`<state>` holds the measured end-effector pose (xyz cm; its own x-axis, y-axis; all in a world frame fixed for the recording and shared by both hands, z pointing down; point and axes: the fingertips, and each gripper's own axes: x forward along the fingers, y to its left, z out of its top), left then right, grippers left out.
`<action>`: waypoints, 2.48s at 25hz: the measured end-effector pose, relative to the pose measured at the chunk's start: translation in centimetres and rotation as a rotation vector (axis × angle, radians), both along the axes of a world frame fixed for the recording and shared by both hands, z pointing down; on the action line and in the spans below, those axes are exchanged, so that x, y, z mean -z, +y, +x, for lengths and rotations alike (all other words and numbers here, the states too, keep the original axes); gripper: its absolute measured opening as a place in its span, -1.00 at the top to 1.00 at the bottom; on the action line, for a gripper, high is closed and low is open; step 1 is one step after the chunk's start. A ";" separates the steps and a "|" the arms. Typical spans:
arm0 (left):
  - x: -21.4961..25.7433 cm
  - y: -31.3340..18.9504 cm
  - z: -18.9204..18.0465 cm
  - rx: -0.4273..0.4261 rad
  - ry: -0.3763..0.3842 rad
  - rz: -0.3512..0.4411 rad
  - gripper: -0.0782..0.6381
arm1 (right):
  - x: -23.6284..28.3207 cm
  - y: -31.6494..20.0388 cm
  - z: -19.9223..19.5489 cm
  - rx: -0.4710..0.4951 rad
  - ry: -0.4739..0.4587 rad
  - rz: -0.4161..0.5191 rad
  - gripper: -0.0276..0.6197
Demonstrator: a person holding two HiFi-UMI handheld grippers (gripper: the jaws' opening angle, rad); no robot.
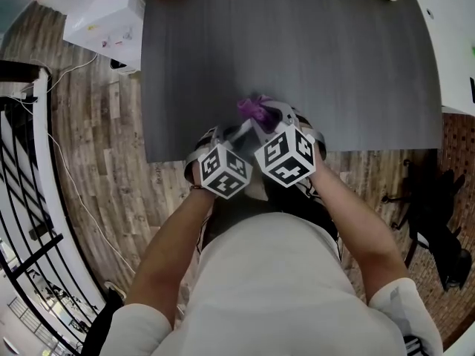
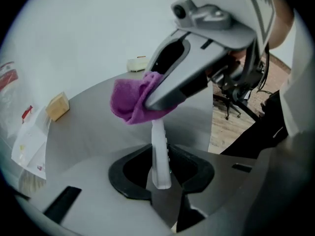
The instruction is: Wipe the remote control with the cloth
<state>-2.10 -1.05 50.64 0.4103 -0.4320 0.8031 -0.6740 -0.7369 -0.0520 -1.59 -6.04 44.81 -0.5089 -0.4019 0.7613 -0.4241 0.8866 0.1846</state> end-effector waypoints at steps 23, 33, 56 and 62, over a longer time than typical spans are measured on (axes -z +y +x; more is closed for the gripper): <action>4.2 -0.3 -0.3 -0.051 0.050 0.288 0.48 | -0.5 -1.9 3.2 -0.173 -0.096 -0.155 0.60; 5.2 -0.5 1.6 -0.300 -0.181 0.388 0.49 | -3.4 -3.9 7.7 -0.211 0.066 -0.197 0.60; 6.0 -1.6 3.6 -0.383 -0.178 0.377 0.51 | -1.8 -3.6 7.7 -0.299 -0.137 -0.320 0.60; 6.0 -1.5 4.0 -0.410 -0.192 0.380 0.50 | -2.8 -2.7 6.6 -0.243 -0.153 -0.370 0.60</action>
<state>1.87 -2.54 44.60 0.4673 -0.5411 0.6992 -0.2908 -0.8409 -0.4564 4.99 -8.72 47.59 -0.5515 -0.2387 0.7993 -0.6254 0.7525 -0.2067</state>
